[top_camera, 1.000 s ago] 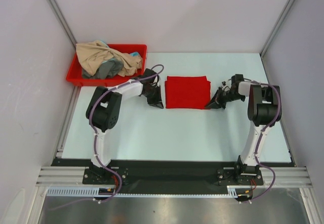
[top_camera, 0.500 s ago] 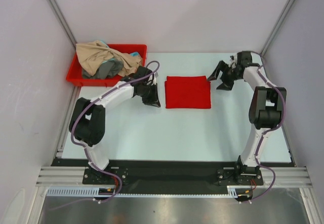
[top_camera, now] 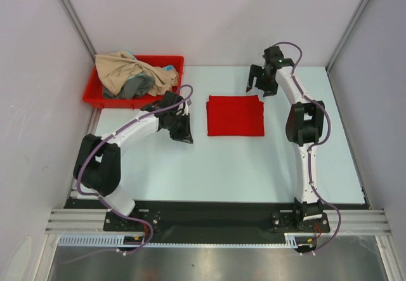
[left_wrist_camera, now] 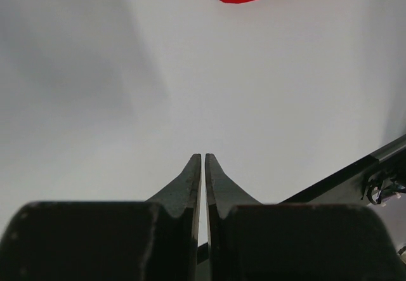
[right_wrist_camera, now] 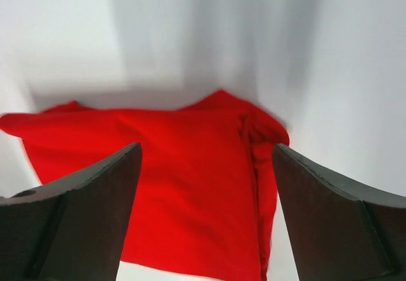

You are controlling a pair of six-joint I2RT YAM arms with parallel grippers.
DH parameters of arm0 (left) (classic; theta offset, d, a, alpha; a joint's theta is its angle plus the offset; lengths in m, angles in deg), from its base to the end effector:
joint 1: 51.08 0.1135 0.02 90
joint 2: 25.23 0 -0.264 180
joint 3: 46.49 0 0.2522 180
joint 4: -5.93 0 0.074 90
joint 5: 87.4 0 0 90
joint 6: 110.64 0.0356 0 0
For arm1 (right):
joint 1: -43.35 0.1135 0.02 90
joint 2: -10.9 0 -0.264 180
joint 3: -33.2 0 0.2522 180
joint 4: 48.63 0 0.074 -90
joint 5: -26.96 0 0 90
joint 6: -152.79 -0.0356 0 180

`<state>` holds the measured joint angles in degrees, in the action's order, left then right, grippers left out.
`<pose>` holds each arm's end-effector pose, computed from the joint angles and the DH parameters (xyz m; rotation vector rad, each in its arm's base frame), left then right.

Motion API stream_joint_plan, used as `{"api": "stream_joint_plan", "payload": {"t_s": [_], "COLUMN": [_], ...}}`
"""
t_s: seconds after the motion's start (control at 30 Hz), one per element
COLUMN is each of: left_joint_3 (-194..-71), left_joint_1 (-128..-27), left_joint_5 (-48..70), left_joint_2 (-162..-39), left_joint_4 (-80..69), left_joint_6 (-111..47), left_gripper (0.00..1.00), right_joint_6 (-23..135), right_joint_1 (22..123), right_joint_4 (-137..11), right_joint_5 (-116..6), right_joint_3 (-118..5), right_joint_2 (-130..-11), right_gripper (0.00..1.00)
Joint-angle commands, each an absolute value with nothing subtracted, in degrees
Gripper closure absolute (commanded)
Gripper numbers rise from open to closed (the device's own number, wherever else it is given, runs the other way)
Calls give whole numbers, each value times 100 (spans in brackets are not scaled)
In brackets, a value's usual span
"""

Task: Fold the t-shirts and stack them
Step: Fold the tshirt, then neatly place the folded tshirt to the corner

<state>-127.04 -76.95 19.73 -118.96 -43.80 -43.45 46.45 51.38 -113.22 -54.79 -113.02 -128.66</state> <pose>0.2941 -0.1543 0.2233 0.1738 2.7562 -0.6527 0.5235 0.0790 0.2214 0.1348 2.6007 0.3415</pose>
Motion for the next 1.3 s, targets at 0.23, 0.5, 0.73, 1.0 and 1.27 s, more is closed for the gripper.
{"api": "stream_joint_plan", "payload": {"t_s": [0.23,0.5,0.73,1.0,1.27], "left_joint_3": [-12950,-12969,-12819,-12714,-12591], "left_joint_1": [-7464,-7420,-7288,-7200,-7156], "left_joint_5": [2035,2071,2158,2299,2369], "left_joint_2": [-12120,-12156,-12077,-12077,-12068], "left_joint_4": [-4466,-4501,-4457,-4378,-4334], "left_joint_6": [-4121,-4042,-4051,-4094,-4130], "left_gripper": [91,91,91,91,91], "right_joint_6": [4275,4292,4301,4740,5022], "right_joint_1": [5486,5530,5530,5451,5310], "right_joint_4": [-11961,-11830,-11689,-11338,-11038], "right_joint_5": [-6893,-6569,-6147,-5769,-4724], "right_joint_3": [-11038,-11055,-11082,-10871,-10730], "right_joint_2": [-12585,-12849,-13095,-13086,-13174], "right_gripper": [13,12,11,12,31]}}
